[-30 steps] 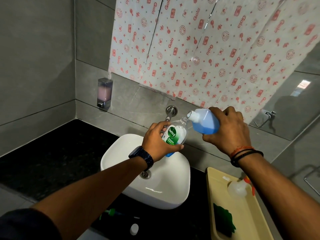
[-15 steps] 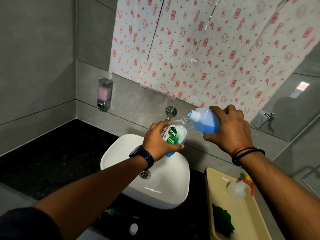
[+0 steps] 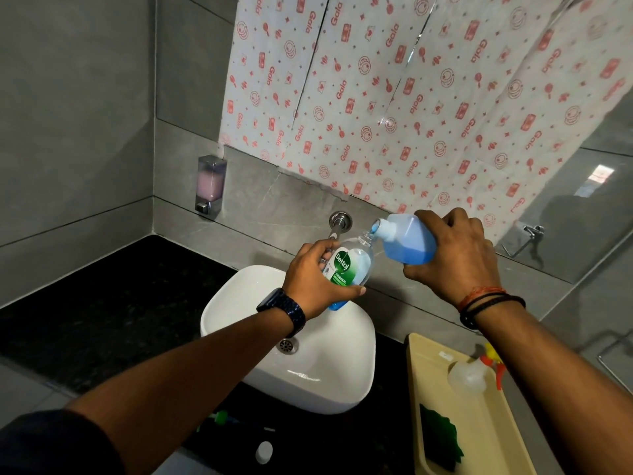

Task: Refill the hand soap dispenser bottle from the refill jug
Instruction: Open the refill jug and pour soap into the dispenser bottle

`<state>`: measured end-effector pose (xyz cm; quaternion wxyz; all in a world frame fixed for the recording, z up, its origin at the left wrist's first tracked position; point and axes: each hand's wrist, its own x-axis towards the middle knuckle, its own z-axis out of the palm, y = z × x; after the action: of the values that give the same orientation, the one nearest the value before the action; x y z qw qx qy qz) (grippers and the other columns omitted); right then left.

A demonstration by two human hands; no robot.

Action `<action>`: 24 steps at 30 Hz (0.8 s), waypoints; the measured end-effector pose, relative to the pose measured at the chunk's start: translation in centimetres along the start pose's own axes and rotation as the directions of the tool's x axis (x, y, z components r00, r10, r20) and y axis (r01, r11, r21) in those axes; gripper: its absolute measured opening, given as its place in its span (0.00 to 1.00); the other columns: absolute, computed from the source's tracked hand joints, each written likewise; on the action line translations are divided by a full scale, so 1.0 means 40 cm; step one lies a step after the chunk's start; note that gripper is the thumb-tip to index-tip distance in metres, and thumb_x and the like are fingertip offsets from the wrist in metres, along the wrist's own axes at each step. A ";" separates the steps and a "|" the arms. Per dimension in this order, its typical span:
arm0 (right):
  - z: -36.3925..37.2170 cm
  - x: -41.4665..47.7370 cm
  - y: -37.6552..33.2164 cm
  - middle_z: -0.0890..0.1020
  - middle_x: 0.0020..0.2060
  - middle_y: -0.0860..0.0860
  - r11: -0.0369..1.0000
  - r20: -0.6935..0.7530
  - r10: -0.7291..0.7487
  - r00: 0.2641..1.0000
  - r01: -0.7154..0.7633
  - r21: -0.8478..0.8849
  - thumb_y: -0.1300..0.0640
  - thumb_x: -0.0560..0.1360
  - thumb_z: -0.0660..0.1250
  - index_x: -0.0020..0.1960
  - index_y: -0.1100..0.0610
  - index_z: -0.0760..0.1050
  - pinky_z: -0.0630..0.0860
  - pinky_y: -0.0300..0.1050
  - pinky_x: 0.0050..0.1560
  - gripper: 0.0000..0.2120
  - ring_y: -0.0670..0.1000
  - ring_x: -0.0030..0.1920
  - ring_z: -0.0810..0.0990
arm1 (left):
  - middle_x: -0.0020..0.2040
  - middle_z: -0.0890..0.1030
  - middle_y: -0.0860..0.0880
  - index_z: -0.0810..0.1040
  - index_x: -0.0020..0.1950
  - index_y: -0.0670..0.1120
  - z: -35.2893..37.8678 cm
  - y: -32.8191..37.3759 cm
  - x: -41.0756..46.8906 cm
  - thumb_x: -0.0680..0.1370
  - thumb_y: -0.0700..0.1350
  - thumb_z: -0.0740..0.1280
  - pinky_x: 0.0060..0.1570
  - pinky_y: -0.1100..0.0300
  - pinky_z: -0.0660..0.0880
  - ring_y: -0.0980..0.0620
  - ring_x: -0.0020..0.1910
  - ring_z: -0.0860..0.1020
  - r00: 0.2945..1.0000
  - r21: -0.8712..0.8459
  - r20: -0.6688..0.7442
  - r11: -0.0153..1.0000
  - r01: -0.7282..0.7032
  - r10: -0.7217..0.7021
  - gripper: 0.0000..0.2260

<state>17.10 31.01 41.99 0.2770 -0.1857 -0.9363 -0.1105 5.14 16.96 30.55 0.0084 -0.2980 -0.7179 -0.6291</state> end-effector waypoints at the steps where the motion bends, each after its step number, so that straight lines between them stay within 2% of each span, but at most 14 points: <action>1: 0.000 0.000 0.000 0.71 0.50 0.58 1.000 0.000 0.000 1.000 0.000 0.000 0.50 0.58 0.77 0.64 0.50 0.67 0.74 0.59 0.47 0.38 0.62 0.52 0.70 | 0.54 0.74 0.52 0.72 0.62 0.51 0.000 0.000 -0.001 0.56 0.52 0.81 0.47 0.62 0.79 0.54 0.49 0.76 1.000 0.000 -0.001 1.000 0.001 -0.001 0.37; 8: -0.001 0.000 0.001 0.71 0.50 0.58 1.000 0.000 -0.003 1.000 0.003 -0.009 0.49 0.57 0.77 0.64 0.50 0.67 0.74 0.59 0.46 0.38 0.62 0.52 0.70 | 0.55 0.73 0.52 0.72 0.62 0.51 -0.002 0.003 -0.004 0.57 0.52 0.81 0.48 0.60 0.79 0.53 0.51 0.76 1.000 0.000 0.004 1.000 0.004 -0.004 0.36; 16: 0.000 0.001 0.001 0.71 0.49 0.58 1.000 -0.012 -0.012 1.000 0.012 -0.015 0.49 0.57 0.77 0.63 0.50 0.67 0.74 0.59 0.45 0.37 0.62 0.51 0.70 | 0.54 0.73 0.52 0.72 0.62 0.51 -0.001 0.003 -0.005 0.56 0.52 0.81 0.46 0.64 0.78 0.54 0.49 0.76 1.000 0.001 0.002 1.000 -0.004 0.004 0.36; 24: -0.001 0.004 0.003 0.72 0.49 0.58 1.000 -0.015 -0.012 1.000 0.012 -0.016 0.49 0.57 0.78 0.63 0.50 0.67 0.74 0.58 0.45 0.38 0.62 0.51 0.70 | 0.53 0.73 0.52 0.72 0.61 0.52 -0.001 0.002 -0.002 0.56 0.53 0.81 0.46 0.63 0.79 0.54 0.49 0.76 1.000 0.004 -0.001 1.000 -0.005 0.005 0.36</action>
<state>17.05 31.16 42.14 0.2819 -0.1816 -0.9343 -0.1211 5.23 16.92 30.61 0.0110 -0.2993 -0.7185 -0.6278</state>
